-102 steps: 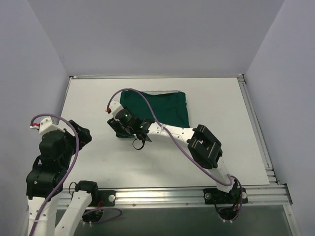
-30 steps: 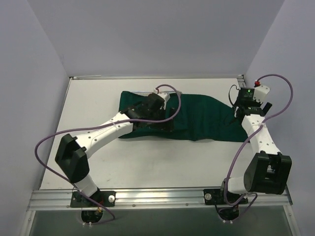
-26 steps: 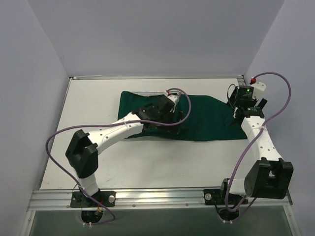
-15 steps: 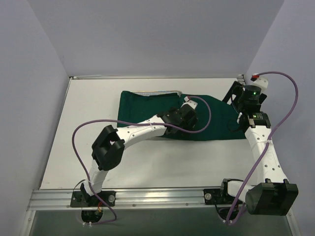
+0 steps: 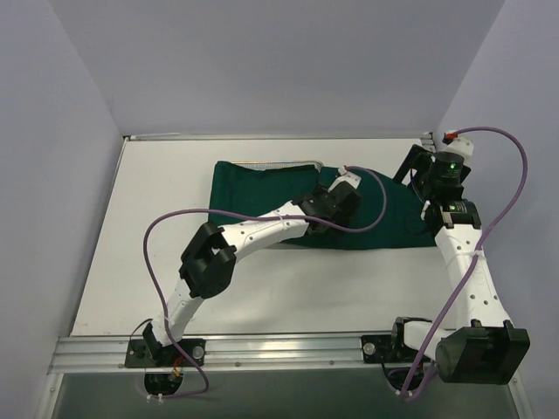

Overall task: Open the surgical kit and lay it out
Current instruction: Open the surgical kit at the center of the board.

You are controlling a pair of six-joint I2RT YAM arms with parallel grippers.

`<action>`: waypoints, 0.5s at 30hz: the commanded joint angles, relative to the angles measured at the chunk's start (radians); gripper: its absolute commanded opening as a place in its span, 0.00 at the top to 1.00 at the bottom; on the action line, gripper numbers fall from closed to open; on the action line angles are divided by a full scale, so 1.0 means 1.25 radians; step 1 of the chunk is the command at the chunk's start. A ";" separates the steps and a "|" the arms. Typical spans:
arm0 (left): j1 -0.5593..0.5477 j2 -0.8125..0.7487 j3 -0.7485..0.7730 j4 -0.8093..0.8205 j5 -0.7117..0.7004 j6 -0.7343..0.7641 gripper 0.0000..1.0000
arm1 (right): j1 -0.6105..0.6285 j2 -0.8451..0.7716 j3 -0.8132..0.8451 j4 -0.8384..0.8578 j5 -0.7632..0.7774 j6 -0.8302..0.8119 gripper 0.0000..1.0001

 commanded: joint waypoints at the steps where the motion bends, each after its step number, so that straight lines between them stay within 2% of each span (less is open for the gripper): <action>1: -0.001 0.021 0.042 -0.025 -0.009 -0.003 0.22 | 0.003 -0.025 -0.005 0.016 -0.014 -0.003 0.11; 9: -0.001 0.045 0.057 -0.040 0.000 -0.014 0.28 | 0.002 -0.028 -0.009 0.016 -0.014 -0.003 0.11; 15: -0.001 0.037 0.062 -0.039 0.000 -0.019 0.50 | 0.004 -0.030 -0.016 0.016 -0.019 0.008 0.10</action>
